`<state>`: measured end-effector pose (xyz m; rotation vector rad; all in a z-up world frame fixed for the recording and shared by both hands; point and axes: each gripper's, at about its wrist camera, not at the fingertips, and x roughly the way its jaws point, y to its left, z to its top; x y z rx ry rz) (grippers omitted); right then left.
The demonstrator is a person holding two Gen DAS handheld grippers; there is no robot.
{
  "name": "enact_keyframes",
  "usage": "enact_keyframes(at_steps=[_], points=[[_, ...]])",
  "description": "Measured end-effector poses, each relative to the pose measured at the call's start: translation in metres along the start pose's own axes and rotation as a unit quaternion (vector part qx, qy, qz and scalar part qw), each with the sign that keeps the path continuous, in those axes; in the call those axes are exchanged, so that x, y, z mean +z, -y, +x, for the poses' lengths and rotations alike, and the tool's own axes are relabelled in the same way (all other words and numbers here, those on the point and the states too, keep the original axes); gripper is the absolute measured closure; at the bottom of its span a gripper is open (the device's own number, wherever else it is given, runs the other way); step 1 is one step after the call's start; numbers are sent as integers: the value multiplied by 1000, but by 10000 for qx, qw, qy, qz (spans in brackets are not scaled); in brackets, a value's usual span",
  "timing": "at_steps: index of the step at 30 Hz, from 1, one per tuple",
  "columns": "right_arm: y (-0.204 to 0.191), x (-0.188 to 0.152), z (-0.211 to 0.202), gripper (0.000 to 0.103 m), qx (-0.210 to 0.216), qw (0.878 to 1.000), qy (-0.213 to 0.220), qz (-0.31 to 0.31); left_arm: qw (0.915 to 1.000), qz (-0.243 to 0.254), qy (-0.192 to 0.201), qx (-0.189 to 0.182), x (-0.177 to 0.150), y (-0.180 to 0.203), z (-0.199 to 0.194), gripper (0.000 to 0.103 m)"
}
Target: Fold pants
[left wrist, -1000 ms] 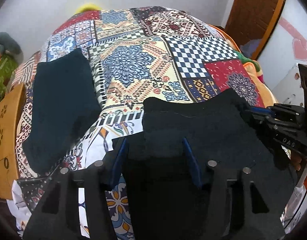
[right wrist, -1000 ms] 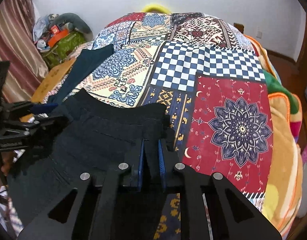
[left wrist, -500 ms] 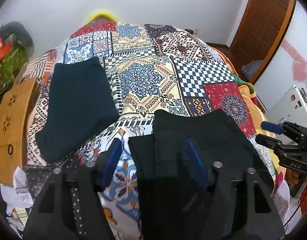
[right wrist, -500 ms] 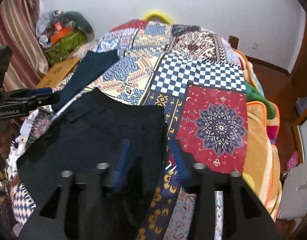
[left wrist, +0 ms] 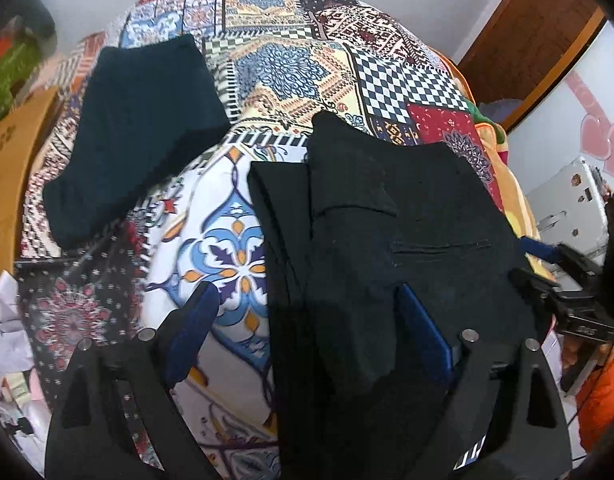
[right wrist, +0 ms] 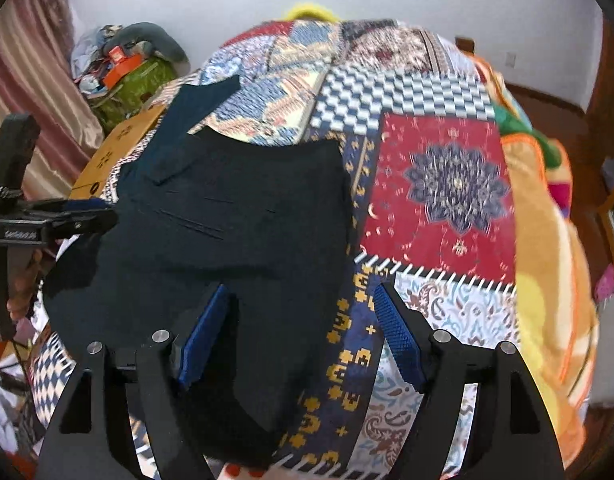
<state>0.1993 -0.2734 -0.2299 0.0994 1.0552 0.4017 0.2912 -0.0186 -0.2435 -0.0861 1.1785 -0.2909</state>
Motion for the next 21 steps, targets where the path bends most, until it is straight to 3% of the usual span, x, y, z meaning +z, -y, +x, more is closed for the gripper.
enact_keyframes(at_steps=[3, 9, 15, 18, 21], points=[[8, 2, 13, 31, 146, 9998, -75, 116, 9999, -48, -130, -65, 6, -1, 11, 11], [19, 10, 34, 31, 831, 9944, -410, 519, 9993, 153, -298, -193, 13, 7, 27, 11], [30, 15, 51, 32, 1470, 9816, -824, 896, 9980, 358, -278, -446, 17, 17, 35, 13], [25, 17, 50, 42, 1518, 9823, -794, 755, 9982, 383, -174, -434, 14, 17, 32, 23], [16, 19, 49, 60, 1607, 9824, -728, 609, 9985, 347, -105, -411, 14, 18, 27, 35]])
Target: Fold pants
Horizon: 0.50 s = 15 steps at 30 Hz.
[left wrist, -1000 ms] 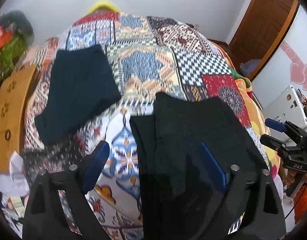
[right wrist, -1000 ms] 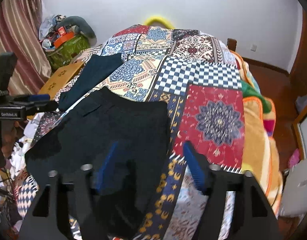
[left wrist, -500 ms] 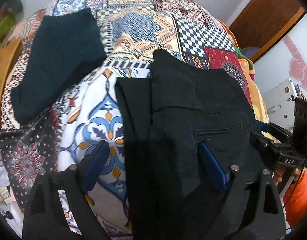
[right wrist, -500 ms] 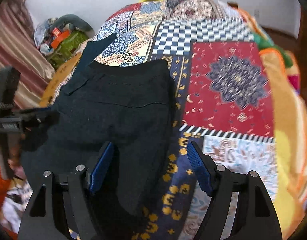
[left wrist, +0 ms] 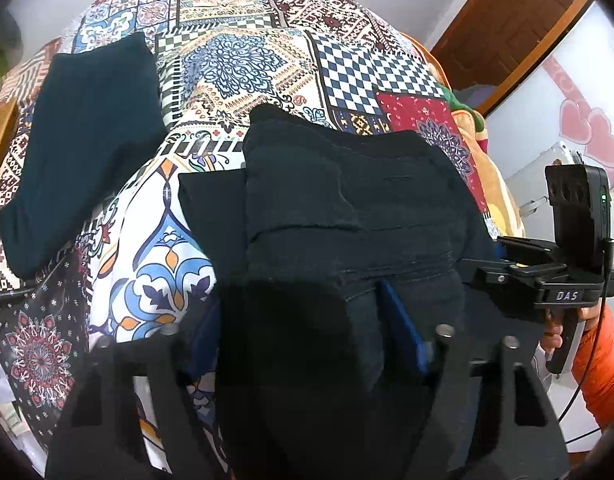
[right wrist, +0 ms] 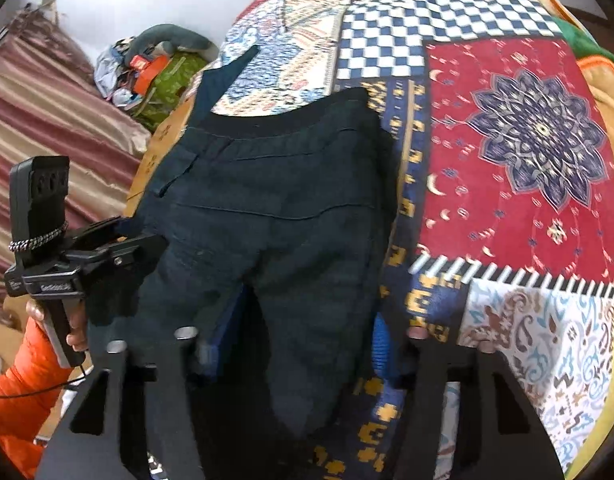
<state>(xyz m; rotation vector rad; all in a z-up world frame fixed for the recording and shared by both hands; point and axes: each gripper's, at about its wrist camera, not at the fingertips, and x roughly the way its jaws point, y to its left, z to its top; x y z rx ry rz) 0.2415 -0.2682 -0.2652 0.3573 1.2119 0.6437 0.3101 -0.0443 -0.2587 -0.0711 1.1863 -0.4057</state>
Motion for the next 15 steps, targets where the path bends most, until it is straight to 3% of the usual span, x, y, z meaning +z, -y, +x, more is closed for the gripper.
enact_keyframes(at_steps=[6, 9, 15], points=[[-13, 4, 1, 76, -275, 9994, 177, -127, 9998, -132, 144, 47, 1, 1, -12, 59], [-19, 5, -6, 83, -439, 9983, 355, -149, 9996, -171, 237, 17, 0, 4, -19, 63], [-38, -1, -18, 86, -582, 9959, 579, -376, 9988, -82, 453, 178, -12, 12, -41, 68]])
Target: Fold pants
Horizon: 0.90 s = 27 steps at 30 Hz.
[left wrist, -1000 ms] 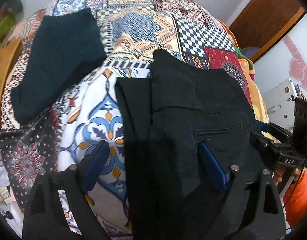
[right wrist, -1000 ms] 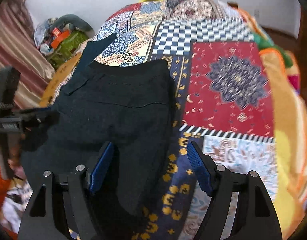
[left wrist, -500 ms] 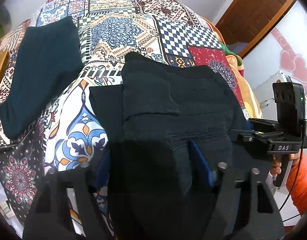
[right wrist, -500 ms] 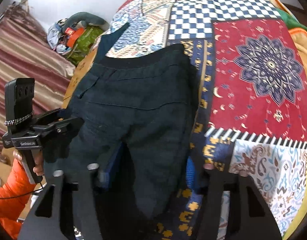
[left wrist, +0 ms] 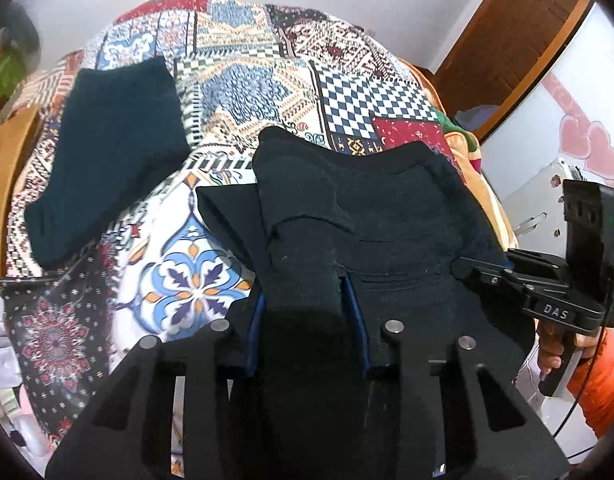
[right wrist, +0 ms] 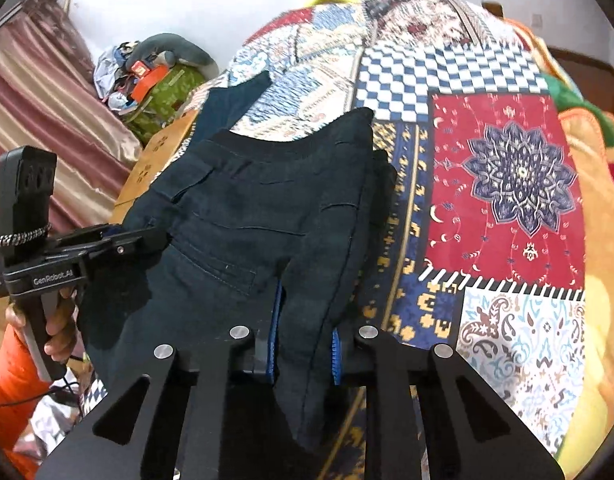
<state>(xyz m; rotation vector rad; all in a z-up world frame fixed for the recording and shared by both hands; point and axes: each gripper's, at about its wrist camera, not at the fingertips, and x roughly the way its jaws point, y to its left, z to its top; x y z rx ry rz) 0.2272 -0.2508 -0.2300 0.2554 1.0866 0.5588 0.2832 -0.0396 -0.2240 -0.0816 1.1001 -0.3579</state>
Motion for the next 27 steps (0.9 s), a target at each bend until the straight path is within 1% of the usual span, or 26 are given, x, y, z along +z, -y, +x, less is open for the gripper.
enact_keyframes(at_steps=[7, 13, 20, 24, 27], points=[[-40, 12, -16, 88, 53, 9986, 331, -398, 9988, 48, 361, 316, -7, -7, -44, 71], [-80, 39, -13, 88, 96, 9952, 539, -809, 9945, 56, 841, 616, -4, -26, -86, 72], [-116, 75, -4, 88, 268, 9891, 847, -1175, 9867, -105, 1368, 867, 18, -68, -126, 72], [-131, 98, 7, 88, 357, 9852, 955, -1379, 9825, -165, 1554, 1013, 33, -91, -137, 72], [-141, 120, 23, 88, 429, 9830, 1025, -1462, 9793, -203, 1654, 1152, 48, -111, -140, 72]])
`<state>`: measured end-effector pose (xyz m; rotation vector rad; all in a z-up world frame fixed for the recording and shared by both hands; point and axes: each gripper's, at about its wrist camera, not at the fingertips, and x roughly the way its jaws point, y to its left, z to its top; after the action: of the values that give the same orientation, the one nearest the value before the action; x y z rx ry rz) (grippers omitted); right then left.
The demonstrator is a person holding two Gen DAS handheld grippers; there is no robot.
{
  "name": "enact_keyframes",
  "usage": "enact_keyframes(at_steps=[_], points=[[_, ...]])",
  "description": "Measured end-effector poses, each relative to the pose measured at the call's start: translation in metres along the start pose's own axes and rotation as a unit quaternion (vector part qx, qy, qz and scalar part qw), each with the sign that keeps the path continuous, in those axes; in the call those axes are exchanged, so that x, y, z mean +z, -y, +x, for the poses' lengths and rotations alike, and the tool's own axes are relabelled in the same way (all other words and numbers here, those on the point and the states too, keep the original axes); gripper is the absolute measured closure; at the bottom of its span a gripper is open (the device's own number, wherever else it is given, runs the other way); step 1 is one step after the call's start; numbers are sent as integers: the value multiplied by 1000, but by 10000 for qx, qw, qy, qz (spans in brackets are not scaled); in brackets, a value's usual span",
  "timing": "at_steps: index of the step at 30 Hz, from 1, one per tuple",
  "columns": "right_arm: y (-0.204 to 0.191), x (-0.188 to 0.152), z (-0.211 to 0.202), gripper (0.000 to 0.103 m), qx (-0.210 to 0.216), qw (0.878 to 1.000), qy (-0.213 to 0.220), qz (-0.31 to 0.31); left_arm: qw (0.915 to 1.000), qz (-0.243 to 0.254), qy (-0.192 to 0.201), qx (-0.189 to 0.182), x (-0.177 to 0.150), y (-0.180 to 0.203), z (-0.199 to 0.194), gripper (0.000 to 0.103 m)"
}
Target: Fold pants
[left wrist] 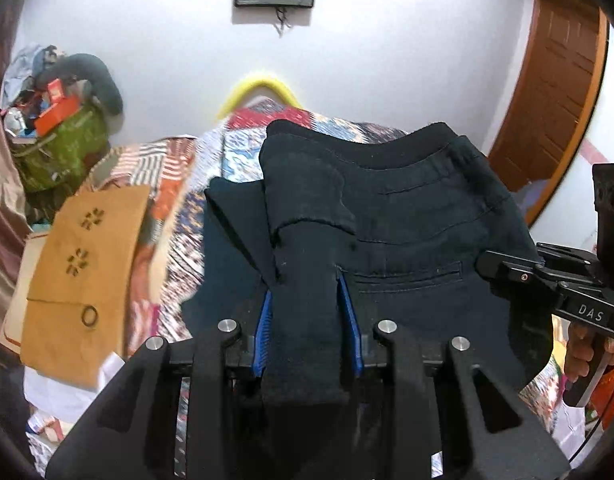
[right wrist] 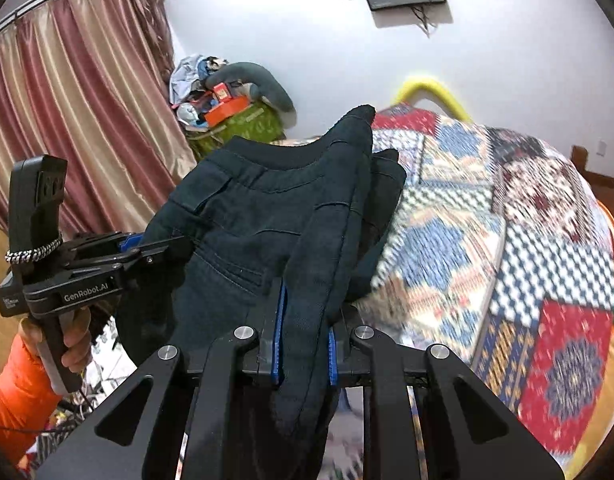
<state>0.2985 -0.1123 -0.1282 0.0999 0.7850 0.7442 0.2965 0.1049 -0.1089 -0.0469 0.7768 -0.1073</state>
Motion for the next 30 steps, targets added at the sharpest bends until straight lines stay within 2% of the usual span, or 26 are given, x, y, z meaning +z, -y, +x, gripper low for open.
enact_keyframes(at_steps=[5, 10, 18, 23, 25, 27, 30], points=[[-1, 22, 43, 88, 40, 10000, 17, 43, 9995, -192, 144, 225, 23, -34, 26, 72], [1, 40, 91, 88, 66, 9997, -141, 166, 9981, -407, 78, 453, 33, -69, 73, 72], [19, 49, 175, 89, -90, 9982, -557, 214, 9952, -707, -229, 636, 21, -111, 160, 72], [35, 46, 217, 89, -327, 9956, -844, 234, 9906, -1160, -576, 441, 12, -136, 220, 72], [42, 44, 229, 89, -430, 9937, -1008, 238, 9893, -1166, -749, 459, 6, -139, 241, 72], [46, 41, 236, 89, -578, 9919, -1119, 172, 9889, -1125, -837, 496, 2, -138, 252, 71], [45, 35, 233, 85, -663, 9916, -1109, 30, 9914, -893, -735, 616, -3, -131, 248, 67]])
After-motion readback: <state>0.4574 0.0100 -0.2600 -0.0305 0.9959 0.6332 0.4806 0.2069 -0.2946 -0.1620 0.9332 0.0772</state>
